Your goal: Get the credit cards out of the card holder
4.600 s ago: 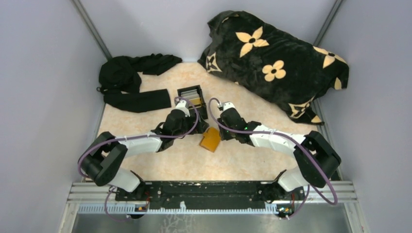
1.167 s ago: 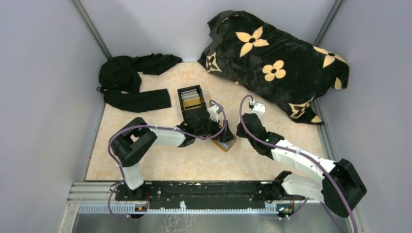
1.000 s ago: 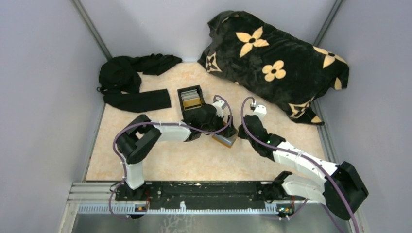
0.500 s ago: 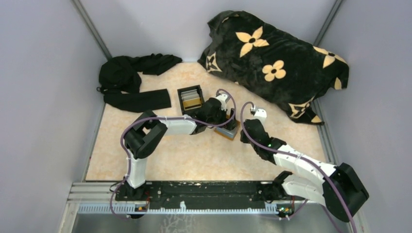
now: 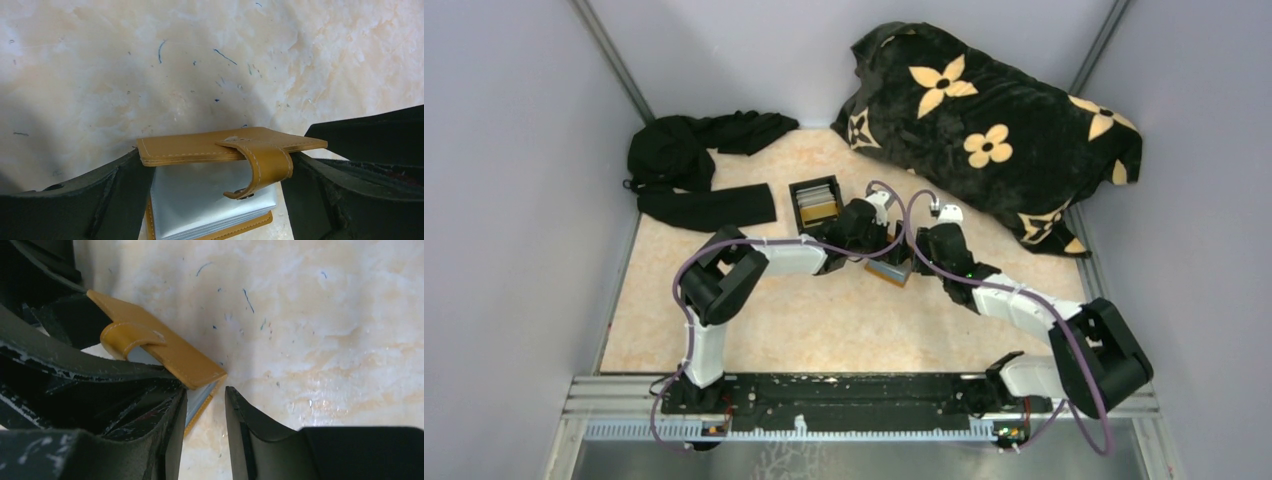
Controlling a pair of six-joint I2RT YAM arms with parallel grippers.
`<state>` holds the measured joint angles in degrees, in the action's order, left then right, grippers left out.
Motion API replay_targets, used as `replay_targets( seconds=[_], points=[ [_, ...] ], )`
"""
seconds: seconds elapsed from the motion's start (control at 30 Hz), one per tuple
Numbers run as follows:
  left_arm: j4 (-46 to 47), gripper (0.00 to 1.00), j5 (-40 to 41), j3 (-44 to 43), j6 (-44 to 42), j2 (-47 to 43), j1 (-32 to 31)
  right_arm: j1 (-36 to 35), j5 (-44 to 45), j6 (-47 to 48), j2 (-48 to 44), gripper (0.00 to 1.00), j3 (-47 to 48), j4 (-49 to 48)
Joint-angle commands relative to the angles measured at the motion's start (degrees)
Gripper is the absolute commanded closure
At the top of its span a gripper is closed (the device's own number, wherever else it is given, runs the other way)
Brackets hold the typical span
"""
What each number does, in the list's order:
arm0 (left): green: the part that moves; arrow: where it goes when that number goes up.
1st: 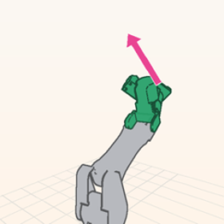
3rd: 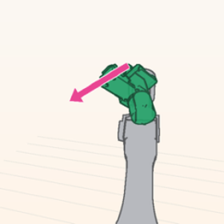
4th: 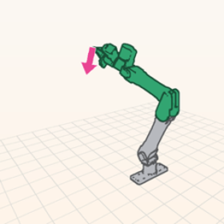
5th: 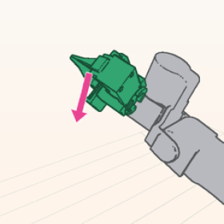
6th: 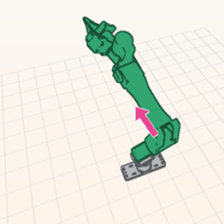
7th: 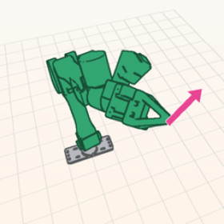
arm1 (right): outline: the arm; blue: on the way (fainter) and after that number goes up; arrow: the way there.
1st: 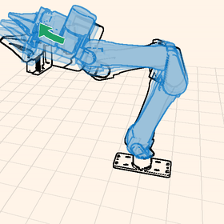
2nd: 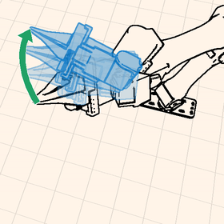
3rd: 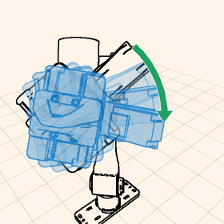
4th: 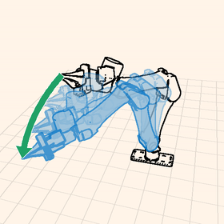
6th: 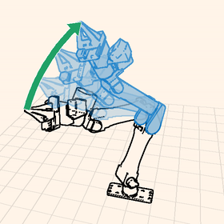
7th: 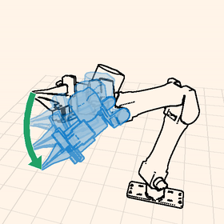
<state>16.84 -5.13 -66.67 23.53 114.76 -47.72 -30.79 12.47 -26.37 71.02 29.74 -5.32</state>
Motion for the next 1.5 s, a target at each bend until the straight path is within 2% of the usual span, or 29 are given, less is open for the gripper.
replay_targets(
  seconds=[0.0,0.13,0.3,0.47,0.57,0.63,0.7,0.97,1.1,1.3,1.47],
  points=[
    [-0.4,0.06,-2.3,0.2,0.4,1.6,0.4,0.8,-2.4,4.4,3.2,0.66,4.4,-7.5],
    [0.4,0.06,-3.1,1.1,0.6,1.6,0.4,2.0,-2.8,11.1,6.2,0.67,7.6,-7.3],
    [0.9,0.06,-3.7,1.4,0.1,1.7,0.5,5.3,-7.8,17.6,10.2,0.67,12.1,-6.2],
    [1.6,0.06,-4.2,2.1,0.3,2.1,0.5,8.0,-13.2,23.0,14.4,0.68,20.7,1.5],
    [2.3,0.06,-5.0,2.4,0.3,2.1,0.5,8.0,-15.2,24.9,17.3,0.83,25.7,5.8],
    [2.4,0.06,-5.0,2.6,0.3,2.0,0.5,8.0,-16.6,24.8,18.5,0.98,26.2,6.5],
    [2.8,0.06,-4.8,3.2,0.2,1.5,0.5,8.0,-17.9,24.7,19.3,1.0,25.9,6.6],
    [3.5,0.05,-5.0,4.5,0.3,0.7,0.7,8.5,-16.1,21.9,20.9,1.0,26.1,6.6],
    [3.9,0.05,-4.1,5.5,-0.4,-1.2,0.7,11.3,-14.5,16.1,21.3,1.0,25.5,6.2],
    [8.5,0.06,-2.4,9.7,-1.2,-6.0,0.7,18.2,-20.4,5.4,19.7,1.0,21.0,4.0],
    [12.9,0.06,-3.1,13.0,-0.6,-9.9,0.6,19.5,-22.6,-0.1,17.7,1.0,16.9,3.2]
  ],
)
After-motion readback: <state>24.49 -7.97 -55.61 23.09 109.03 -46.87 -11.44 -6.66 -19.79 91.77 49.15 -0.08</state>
